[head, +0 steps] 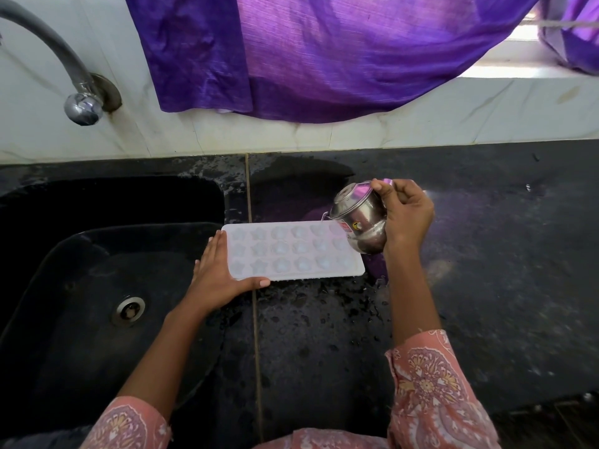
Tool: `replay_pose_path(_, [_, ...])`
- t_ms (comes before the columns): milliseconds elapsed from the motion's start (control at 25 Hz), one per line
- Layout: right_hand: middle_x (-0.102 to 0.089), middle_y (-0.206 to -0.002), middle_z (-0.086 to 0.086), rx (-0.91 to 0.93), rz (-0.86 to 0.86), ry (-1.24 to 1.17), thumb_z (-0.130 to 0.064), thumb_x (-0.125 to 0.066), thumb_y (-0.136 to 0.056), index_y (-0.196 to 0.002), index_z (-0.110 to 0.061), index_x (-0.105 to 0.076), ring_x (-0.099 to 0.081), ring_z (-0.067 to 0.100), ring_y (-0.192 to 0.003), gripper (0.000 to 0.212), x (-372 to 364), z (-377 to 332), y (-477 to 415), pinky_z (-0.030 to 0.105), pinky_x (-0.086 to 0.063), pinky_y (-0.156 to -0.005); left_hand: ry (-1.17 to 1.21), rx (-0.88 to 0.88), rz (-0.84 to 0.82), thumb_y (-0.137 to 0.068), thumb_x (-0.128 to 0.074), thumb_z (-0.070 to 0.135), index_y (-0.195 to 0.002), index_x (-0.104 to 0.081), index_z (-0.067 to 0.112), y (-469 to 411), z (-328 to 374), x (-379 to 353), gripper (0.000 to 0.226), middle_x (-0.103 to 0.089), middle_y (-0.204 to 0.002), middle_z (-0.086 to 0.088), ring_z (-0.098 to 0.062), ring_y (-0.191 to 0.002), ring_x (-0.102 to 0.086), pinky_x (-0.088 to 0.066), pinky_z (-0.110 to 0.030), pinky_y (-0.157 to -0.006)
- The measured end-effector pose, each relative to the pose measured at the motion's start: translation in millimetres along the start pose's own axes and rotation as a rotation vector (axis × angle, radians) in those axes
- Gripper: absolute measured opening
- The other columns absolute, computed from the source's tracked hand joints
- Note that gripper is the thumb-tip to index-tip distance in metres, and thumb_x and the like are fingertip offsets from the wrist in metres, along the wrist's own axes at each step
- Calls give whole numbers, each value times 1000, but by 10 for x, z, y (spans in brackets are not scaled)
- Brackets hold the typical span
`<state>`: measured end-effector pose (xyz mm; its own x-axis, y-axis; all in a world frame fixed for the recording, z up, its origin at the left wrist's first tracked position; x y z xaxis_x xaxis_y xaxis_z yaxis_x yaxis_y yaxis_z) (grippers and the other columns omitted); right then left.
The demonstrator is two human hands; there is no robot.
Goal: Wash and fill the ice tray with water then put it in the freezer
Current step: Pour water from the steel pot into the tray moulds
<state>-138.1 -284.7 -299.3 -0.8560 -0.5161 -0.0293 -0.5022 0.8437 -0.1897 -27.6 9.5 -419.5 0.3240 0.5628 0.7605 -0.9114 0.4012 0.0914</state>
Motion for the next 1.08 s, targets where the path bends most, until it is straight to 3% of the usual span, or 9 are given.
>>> replay_pose_path(360, [-63, -56, -20, -38, 11, -80, -16, -77, -72, -65, -26, -63, -57, 1, -62, 18, -15, 70, -1, 22, -50, -66, 5, 27, -17, -31, -52, 86, -151, 3, 19, 37, 16, 3, 148, 4, -159, 4, -14, -145, 7, -2, -47, -118])
replay_pose_path(680, [-67, -59, -11, -147, 47, -343, -6, -73, -75, -69, -15, -64, -61, 2, -60, 14, -81, 145, 57, 15, -49, -58, 5, 28, -15, -32, -53, 86, -151, 3, 20, 34, 10, -3, 147, 3, -159, 5, -14, -145, 7, -3, -49, -118])
replay_pose_path(1080, [-64, -64, -13, -83, -64, -150, -12, -75, -74, -67, -23, -65, -59, 5, -67, 16, -249, 29, 118, 21, -52, -65, 24, 20, 10, -34, -54, 85, -151, 2, 20, 47, 16, 6, 145, 2, -159, 5, -13, -145, 6, -2, -47, -117])
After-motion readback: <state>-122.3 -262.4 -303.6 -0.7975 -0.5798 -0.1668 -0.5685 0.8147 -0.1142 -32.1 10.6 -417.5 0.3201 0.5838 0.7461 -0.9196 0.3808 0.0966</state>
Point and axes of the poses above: each hand's wrist, its own y-axis away from the middle knuckle, its own x-axis out of the back of the hand, z = x × y, the point moved 8 cm from there along -y, towards the middle knuckle
